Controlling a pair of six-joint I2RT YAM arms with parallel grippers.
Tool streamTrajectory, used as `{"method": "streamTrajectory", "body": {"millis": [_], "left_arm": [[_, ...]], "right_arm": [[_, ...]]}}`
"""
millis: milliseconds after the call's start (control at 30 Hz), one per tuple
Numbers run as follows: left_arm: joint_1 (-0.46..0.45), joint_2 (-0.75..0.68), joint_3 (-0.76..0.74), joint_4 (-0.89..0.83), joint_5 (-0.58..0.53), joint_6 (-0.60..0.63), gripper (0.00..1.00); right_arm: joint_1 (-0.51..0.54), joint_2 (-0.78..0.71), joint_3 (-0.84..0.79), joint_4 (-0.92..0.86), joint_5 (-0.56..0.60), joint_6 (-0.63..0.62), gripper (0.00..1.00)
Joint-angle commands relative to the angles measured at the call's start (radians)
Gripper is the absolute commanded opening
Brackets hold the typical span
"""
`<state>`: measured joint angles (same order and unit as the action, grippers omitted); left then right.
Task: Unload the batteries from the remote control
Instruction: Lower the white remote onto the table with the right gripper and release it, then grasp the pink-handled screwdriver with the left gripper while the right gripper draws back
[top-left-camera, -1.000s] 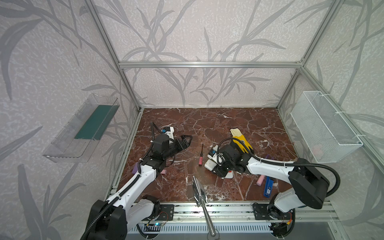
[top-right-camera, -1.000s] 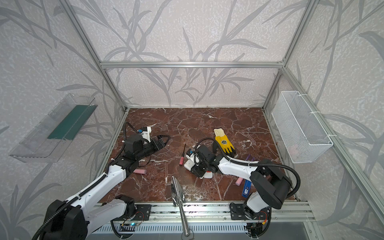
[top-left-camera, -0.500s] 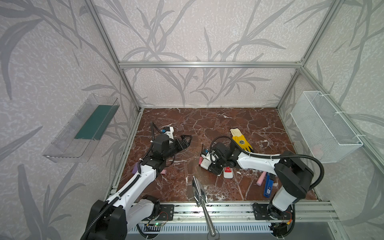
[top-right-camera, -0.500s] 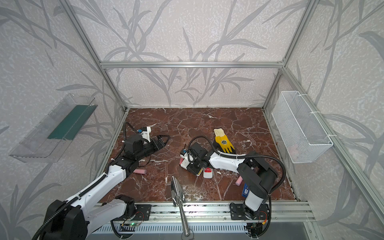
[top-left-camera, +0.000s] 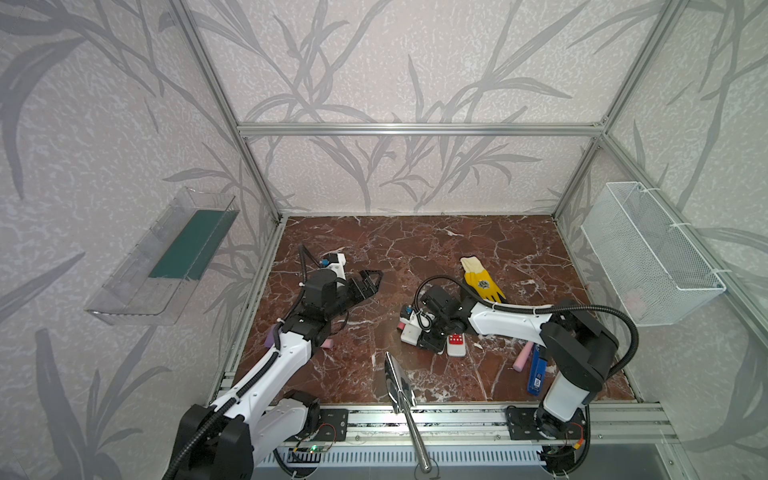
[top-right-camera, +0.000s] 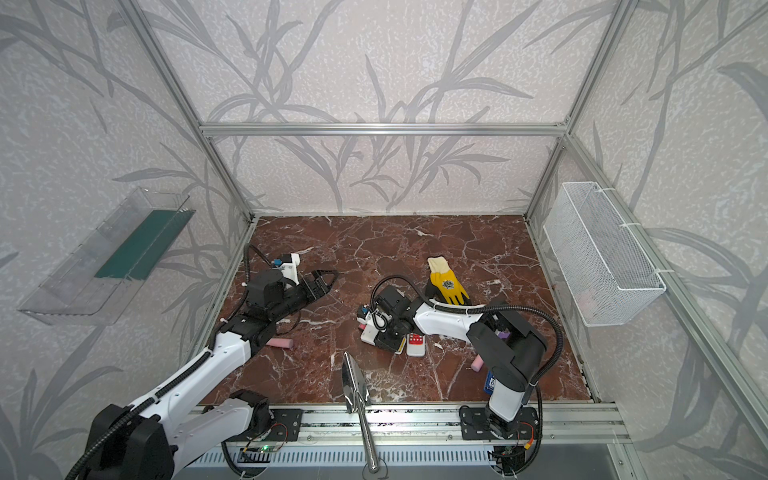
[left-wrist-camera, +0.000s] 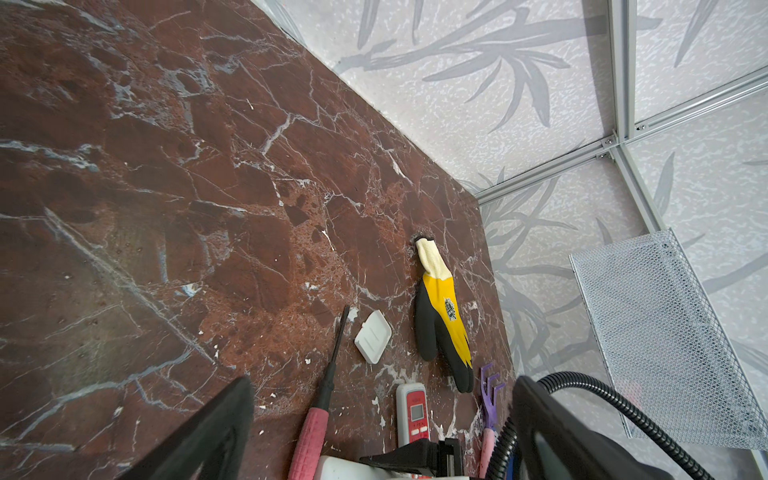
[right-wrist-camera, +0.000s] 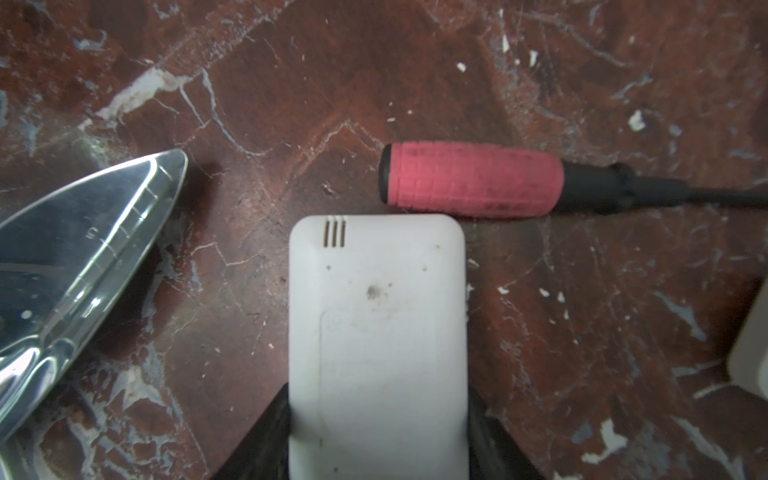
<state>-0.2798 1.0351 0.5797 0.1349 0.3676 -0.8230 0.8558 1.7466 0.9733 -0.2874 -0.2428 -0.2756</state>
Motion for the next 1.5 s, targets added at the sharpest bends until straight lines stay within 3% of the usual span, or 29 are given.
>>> {"method": "streamTrajectory", "body": {"millis": [0, 367, 633, 800, 967, 1167, 1467], "left_arm": [[0.007, -0.017, -0.015, 0.017, -0.010, 0.006, 0.97], [0.008, -0.023, -0.015, 0.010, -0.012, 0.008, 0.97], [0.010, -0.020, 0.000, -0.049, -0.043, 0.028, 0.97], [0.010, 0.043, 0.088, -0.245, -0.068, 0.122, 0.96], [0.000, 0.185, 0.214, -0.465, -0.055, 0.249, 0.94], [-0.103, 0.371, 0.368, -0.647, -0.133, 0.356, 0.91], [-0.261, 0.628, 0.604, -0.810, -0.276, 0.434, 0.84]], "right_arm": [[0.005, 0.032, 0.033, -0.024, -0.033, -0.040, 0.55], [0.007, 0.073, 0.083, -0.056, -0.057, -0.142, 0.65], [0.006, 0.041, 0.085, -0.049, -0.024, -0.094, 0.72], [-0.015, -0.070, 0.044, 0.028, -0.032, 0.032, 0.75], [-0.115, -0.175, -0.014, 0.122, -0.081, 0.275, 0.75], [-0.228, -0.271, -0.080, 0.197, -0.080, 0.533, 0.74], [-0.241, -0.338, -0.081, 0.046, 0.119, 0.582, 0.72]]}}
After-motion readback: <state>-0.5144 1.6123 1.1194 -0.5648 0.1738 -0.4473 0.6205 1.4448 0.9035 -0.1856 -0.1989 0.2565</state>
